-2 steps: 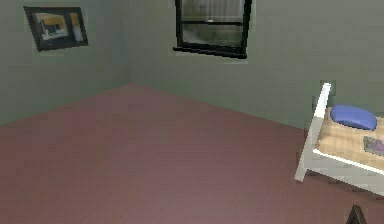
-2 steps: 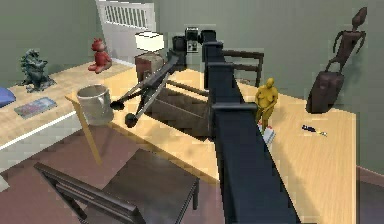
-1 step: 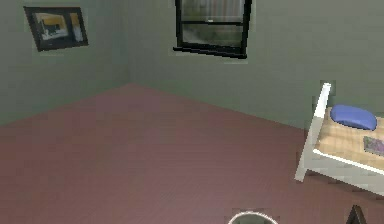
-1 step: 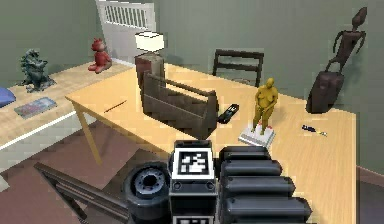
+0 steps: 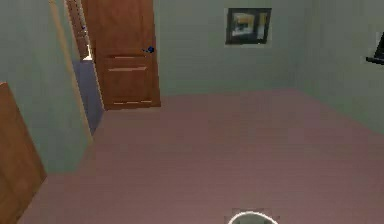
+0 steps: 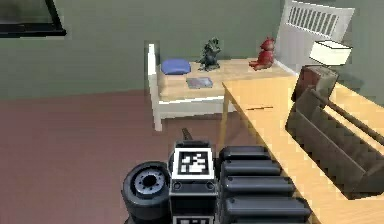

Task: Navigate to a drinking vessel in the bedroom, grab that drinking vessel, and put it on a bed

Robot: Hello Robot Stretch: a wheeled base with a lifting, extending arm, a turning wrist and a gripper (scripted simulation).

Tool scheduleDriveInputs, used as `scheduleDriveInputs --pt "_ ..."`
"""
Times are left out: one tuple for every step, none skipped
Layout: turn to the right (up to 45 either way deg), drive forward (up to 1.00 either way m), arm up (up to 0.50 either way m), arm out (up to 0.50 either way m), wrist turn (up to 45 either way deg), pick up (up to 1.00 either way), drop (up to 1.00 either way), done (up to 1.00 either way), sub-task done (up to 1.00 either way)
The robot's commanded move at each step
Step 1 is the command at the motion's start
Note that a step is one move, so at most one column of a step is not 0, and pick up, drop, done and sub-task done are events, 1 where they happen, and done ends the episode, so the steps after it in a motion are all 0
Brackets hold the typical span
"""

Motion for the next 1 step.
scheduleDriveInputs --pt "-39.0 0.00 0.00 0.00 0.0 0.00 0.00 0.00 0.00"
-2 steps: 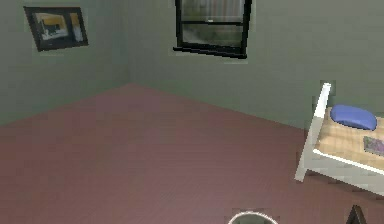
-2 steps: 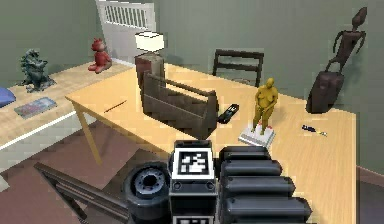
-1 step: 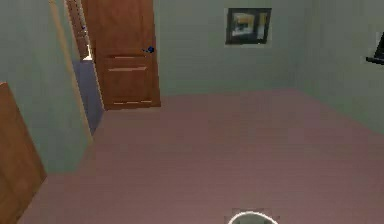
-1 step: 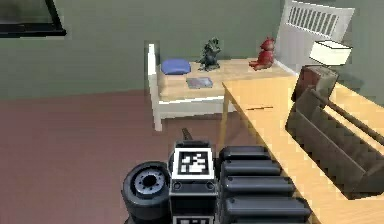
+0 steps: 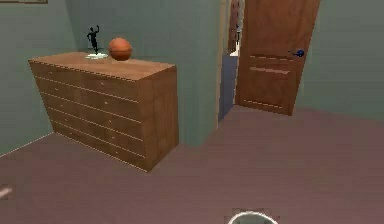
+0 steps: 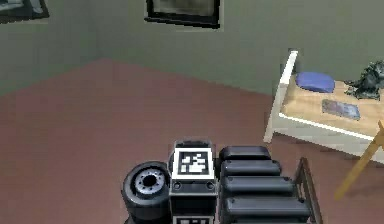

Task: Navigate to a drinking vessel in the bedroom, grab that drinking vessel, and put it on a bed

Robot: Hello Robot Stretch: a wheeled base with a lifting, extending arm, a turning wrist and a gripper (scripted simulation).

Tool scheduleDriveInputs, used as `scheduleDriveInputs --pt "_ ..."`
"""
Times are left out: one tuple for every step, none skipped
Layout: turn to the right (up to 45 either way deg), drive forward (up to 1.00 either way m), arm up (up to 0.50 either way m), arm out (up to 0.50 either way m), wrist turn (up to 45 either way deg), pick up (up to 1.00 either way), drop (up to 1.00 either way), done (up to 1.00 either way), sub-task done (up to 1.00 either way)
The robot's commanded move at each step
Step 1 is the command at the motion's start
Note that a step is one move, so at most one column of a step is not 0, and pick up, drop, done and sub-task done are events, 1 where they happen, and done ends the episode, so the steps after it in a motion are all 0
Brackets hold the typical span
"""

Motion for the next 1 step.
scheduleDriveInputs --pt "0.0 0.25 0.00 0.00 0.0 0.00 0.00 0.00 0.00"
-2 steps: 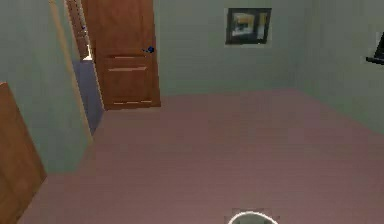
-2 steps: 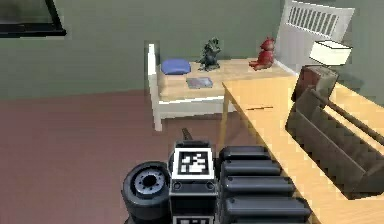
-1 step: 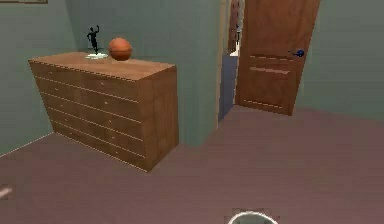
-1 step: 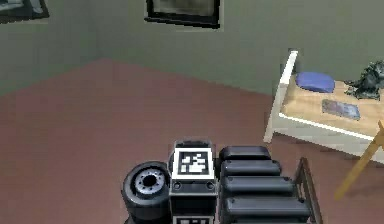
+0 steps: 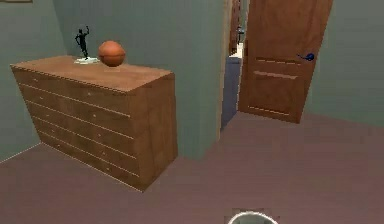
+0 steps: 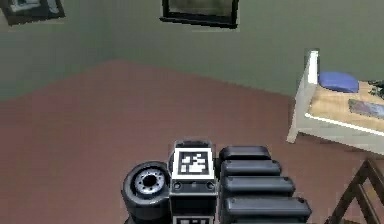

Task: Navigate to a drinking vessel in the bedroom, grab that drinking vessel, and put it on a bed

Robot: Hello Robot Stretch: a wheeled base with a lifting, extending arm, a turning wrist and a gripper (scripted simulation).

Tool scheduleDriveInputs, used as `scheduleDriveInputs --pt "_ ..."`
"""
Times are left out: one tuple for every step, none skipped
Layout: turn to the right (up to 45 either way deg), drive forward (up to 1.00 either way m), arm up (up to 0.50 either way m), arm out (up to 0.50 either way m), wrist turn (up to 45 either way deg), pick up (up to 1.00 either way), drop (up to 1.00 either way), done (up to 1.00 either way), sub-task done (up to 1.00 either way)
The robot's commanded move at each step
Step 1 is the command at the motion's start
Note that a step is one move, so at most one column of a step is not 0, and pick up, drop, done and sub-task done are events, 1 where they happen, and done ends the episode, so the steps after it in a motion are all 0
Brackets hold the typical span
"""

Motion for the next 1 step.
scheduleDriveInputs --pt "45.0 0.00 0.00 0.00 0.0 0.00 0.00 0.00 0.00"
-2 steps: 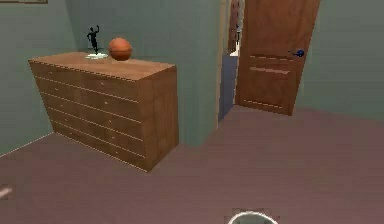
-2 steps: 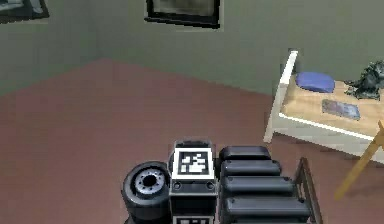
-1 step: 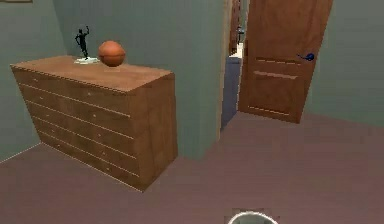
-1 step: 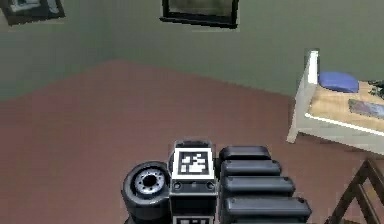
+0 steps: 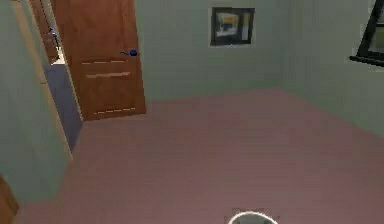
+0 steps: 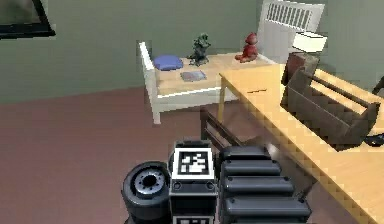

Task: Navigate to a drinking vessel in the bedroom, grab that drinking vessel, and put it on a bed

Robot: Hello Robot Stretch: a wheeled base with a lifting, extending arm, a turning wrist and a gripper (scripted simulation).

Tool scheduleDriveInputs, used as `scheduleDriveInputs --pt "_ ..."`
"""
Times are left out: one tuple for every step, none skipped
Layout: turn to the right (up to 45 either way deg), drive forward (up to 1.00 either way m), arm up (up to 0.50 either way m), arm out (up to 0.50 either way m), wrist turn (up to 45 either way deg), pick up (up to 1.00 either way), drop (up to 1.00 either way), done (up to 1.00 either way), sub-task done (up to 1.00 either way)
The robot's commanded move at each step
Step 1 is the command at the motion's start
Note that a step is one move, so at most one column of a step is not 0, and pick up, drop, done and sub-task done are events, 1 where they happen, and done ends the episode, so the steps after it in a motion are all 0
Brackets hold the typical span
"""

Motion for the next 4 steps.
scheduleDriveInputs --pt "39.0 0.00 0.00 0.00 0.0 0.00 0.00 0.00 0.00" --pt "0.0 0.25 0.00 0.00 0.0 0.00 0.00 0.00 0.00" --pt "33.0 0.00 0.00 0.00 0.0 0.00 0.00 0.00 0.00" --pt "0.0 0.85 0.00 0.00 0.0 0.00 0.00 0.00 0.00"
